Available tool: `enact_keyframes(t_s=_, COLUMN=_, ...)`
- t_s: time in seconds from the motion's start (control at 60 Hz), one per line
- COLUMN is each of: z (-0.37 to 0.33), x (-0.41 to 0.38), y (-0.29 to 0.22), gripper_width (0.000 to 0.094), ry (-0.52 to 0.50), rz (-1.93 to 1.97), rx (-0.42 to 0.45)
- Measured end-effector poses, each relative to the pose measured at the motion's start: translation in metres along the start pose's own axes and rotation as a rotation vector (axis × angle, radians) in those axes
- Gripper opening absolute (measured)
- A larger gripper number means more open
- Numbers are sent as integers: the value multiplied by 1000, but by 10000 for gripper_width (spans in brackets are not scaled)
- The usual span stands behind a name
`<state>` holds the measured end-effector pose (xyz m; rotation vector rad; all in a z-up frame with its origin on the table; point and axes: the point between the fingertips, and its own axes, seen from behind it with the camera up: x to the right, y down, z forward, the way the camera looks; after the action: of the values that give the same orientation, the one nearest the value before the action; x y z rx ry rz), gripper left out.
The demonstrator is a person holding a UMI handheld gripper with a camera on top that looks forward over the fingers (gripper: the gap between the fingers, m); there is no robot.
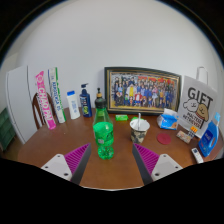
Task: Pour water
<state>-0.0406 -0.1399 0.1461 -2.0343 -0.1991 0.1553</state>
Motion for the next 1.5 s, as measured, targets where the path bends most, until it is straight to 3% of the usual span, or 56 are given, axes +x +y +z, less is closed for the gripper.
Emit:
enact_keyframes(t_s=0.267, z=96, x=-20, y=-6, gripper_width=836, ry=102, rz=38, rx=104)
enact_keyframes(t_s=0.433, z=132, x=-19, y=0, gripper_width=693, ry=145, rz=14, rx=139)
enact_keyframes(t_s=0.517, z=139, x=-19, y=0, gripper_width=536, ry=153, rz=-9, rx=155)
enact_keyframes(t_s=0.55, z=140, x=-21, y=-1, gripper_width=531, ry=149, rz=-6, rx=168)
enact_keyframes(t_s=0.683, z=141, x=-23, y=-4, gripper_width=371, ry=145, rz=-13, rx=188)
enact_keyframes(t_s=0.767, z=140, x=-25, y=-10, gripper_width=314, ry=152, rz=-28, rx=203)
enact_keyframes(t_s=0.917, z=138, x=-34, y=-40, gripper_width=313, ry=132, rz=46, rx=236)
enact_keyframes(t_s=1.083, z=136, x=-49, y=-106, gripper_width=313, ry=1, rz=354, rx=320)
enact_keyframes(t_s=1.267, z=142, x=-49, y=-172, gripper_width=314, ry=-267, rz=1015, rx=362)
enact_keyframes(t_s=1.5, z=166, x=-12, y=-186, gripper_width=313, ry=-547, rz=1767, rx=367)
